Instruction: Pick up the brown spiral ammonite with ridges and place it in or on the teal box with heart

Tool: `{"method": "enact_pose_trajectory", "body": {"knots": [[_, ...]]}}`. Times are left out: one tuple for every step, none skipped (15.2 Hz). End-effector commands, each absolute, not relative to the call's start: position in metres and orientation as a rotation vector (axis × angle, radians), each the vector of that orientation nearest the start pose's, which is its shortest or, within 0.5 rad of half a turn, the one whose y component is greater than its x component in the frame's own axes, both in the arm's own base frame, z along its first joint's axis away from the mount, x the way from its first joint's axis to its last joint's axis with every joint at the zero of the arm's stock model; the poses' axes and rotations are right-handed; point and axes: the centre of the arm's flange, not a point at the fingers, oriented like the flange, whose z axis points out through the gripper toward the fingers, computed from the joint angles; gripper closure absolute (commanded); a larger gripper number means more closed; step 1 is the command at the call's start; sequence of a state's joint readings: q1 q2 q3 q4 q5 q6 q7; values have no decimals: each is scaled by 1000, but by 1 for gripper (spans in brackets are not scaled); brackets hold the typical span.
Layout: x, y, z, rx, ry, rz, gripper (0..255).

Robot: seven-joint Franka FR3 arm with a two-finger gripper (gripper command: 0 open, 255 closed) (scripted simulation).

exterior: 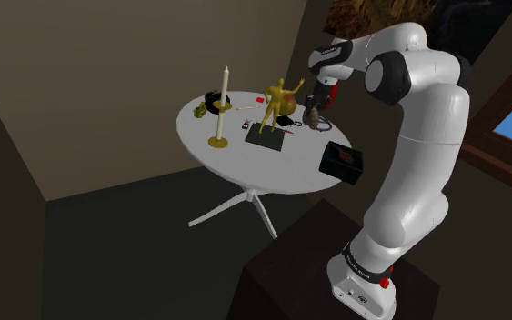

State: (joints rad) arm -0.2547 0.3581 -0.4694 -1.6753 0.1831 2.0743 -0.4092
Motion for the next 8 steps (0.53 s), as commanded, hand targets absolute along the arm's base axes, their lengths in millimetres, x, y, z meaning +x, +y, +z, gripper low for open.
{"method": "enact_pose_trajectory", "body": {"knots": [[519, -405, 431, -3126, 577, -116, 255], [519, -405, 437, -3126, 577, -116, 255], [519, -405, 442, -3126, 577, -116, 255], [519, -405, 447, -3126, 577, -116, 255], [519, -405, 453, -3126, 577, -116, 255], [519, -405, 453, -3126, 577, -116, 255], [506, -408, 454, -3126, 577, -116, 255], [493, -410, 456, -3126, 577, -116, 255]]}}
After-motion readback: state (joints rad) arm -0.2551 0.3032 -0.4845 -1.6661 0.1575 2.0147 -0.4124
